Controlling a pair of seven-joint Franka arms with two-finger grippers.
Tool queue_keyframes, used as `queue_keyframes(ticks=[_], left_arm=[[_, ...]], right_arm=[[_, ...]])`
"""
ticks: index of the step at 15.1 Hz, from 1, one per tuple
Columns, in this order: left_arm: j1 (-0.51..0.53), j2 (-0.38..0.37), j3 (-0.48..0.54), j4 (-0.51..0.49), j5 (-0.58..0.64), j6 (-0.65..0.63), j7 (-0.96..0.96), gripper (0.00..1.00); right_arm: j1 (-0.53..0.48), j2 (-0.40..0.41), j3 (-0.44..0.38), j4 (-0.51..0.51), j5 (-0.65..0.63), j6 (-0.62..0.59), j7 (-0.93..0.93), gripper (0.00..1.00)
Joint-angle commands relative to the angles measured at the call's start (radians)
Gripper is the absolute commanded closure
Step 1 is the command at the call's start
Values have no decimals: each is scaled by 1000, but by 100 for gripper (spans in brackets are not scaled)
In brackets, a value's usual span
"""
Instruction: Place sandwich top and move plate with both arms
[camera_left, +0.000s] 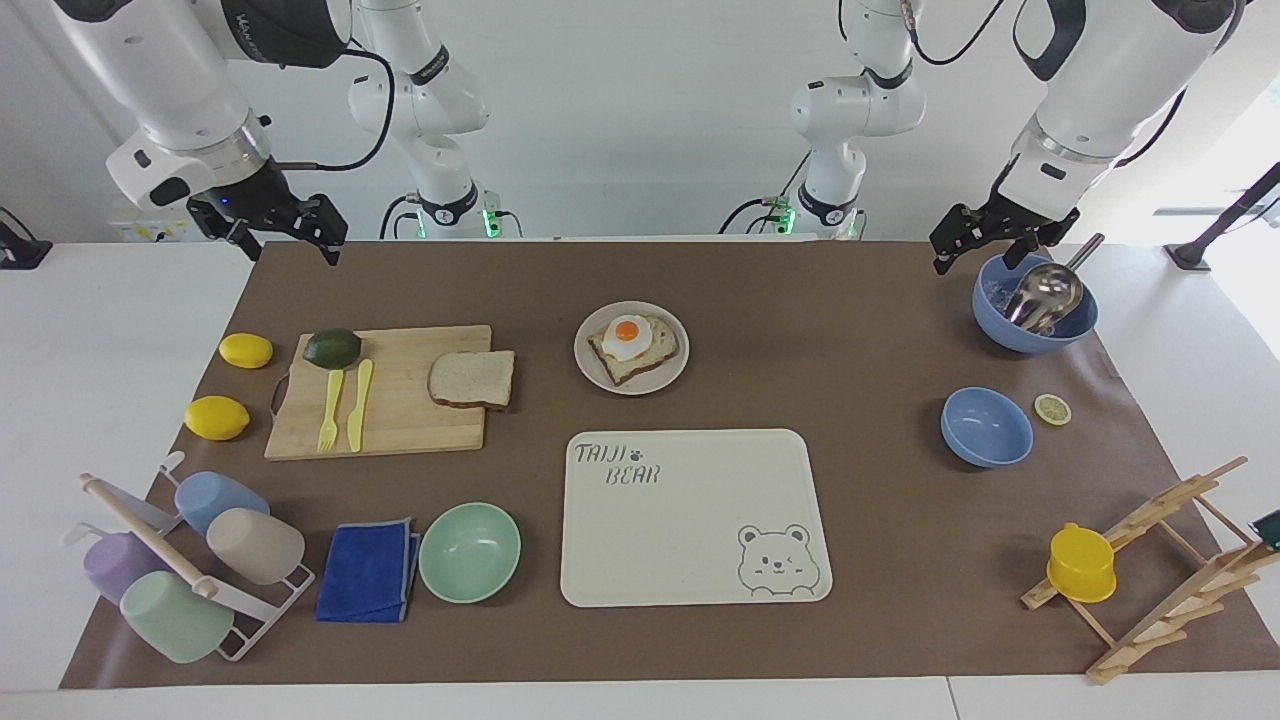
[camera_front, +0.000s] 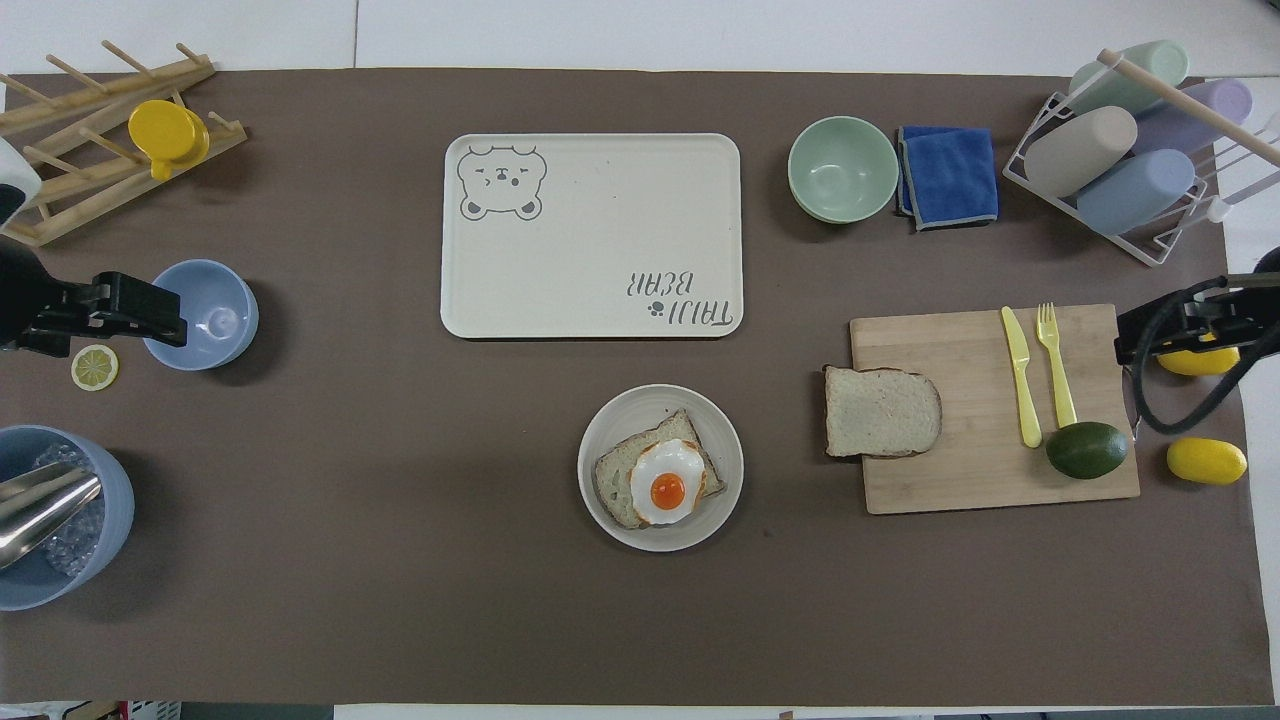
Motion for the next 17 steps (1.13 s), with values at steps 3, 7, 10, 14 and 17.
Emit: queue_keyframes(ticks=[3, 7, 10, 14, 17], left_arm=[[-3, -6, 4, 5, 17, -11, 6, 0], [-3, -6, 4, 3, 17, -11, 6, 0], [-3, -6, 2, 3, 17, -11, 6, 0], [-3, -6, 4, 3, 17, -11, 6, 0], [-3, -6, 4, 3, 17, -11, 6, 0]], right_arm=[[172, 35, 6, -139, -45, 166, 67, 0], [383, 191, 6, -237, -165, 353, 439, 0], [416, 296, 4, -266, -182, 409, 481, 0], [459, 330, 6, -364, -354, 433, 552, 0], [473, 328, 6, -395, -397, 462, 647, 0]])
